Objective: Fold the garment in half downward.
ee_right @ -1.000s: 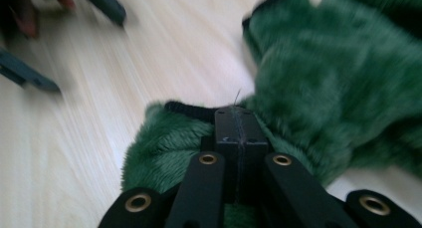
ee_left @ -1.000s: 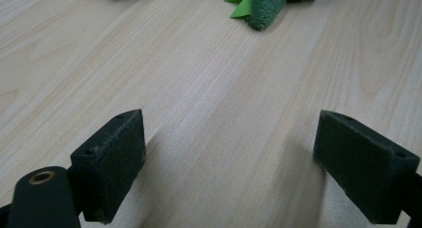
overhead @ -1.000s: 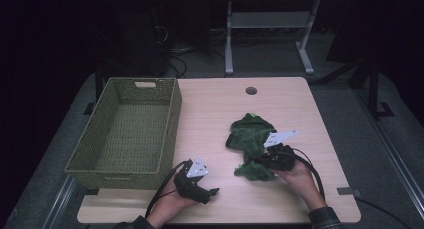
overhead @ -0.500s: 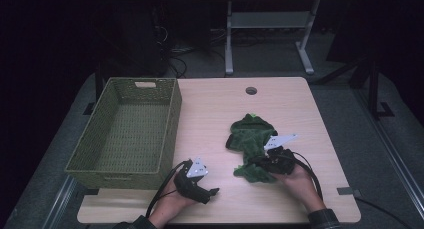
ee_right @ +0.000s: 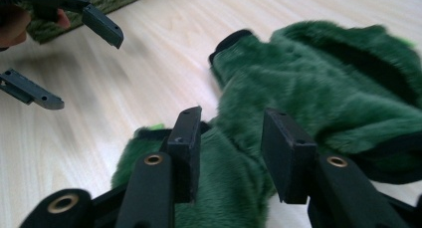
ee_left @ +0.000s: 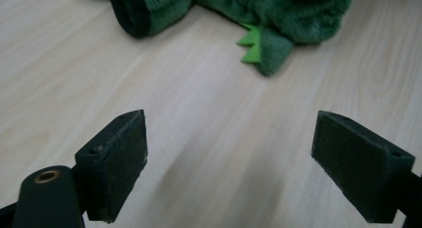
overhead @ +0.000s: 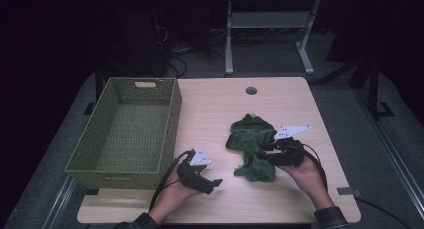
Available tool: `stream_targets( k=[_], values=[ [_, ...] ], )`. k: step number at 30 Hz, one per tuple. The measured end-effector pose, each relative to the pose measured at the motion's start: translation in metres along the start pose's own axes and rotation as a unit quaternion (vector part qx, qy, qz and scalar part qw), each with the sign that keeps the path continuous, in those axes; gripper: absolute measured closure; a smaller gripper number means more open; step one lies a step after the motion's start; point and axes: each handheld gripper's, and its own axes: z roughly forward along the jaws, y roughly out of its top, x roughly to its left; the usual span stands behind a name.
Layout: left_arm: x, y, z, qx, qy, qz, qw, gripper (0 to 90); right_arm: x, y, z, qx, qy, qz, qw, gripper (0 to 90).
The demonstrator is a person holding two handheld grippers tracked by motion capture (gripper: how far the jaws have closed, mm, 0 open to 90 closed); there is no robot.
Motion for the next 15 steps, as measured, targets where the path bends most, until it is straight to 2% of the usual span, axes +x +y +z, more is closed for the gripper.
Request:
stream_targets(
  k=[3,6,9,10,11,13,15],
  values=[
    [0.003,0.009,0.002,-0.004,0.002,0.002,1.0,13.8,-0.006,0.001,-0.003,-0.013,0.0,0.002,0.9999,59.1],
    [0.007,0.018,0.005,-0.005,0.002,0.008,1.0,13.9,-0.011,0.004,-0.002,-0.005,-0.006,0.0,1.0,57.8],
    [0.012,0.03,0.007,-0.011,0.003,0.01,0.9999,14.8,-0.017,0.009,-0.004,-0.009,-0.011,0.004,0.9999,58.0],
    [0.014,0.034,0.007,-0.013,0.005,0.009,0.9999,14.8,-0.019,0.009,-0.005,-0.018,-0.013,0.001,0.9998,58.2],
    [0.015,0.039,0.008,-0.015,0.001,0.006,0.9999,14.9,-0.022,0.011,-0.006,-0.016,-0.012,0.007,0.9998,57.8],
    [0.018,0.048,0.012,-0.018,-0.01,0.007,0.9998,19.8,-0.025,0.015,-0.007,-0.016,-0.02,0.001,0.9997,57.8],
    [0.021,0.056,0.015,-0.021,-0.008,0.008,0.9997,20.3,-0.029,0.018,-0.009,-0.021,-0.023,0.004,0.9995,57.9]
  ],
)
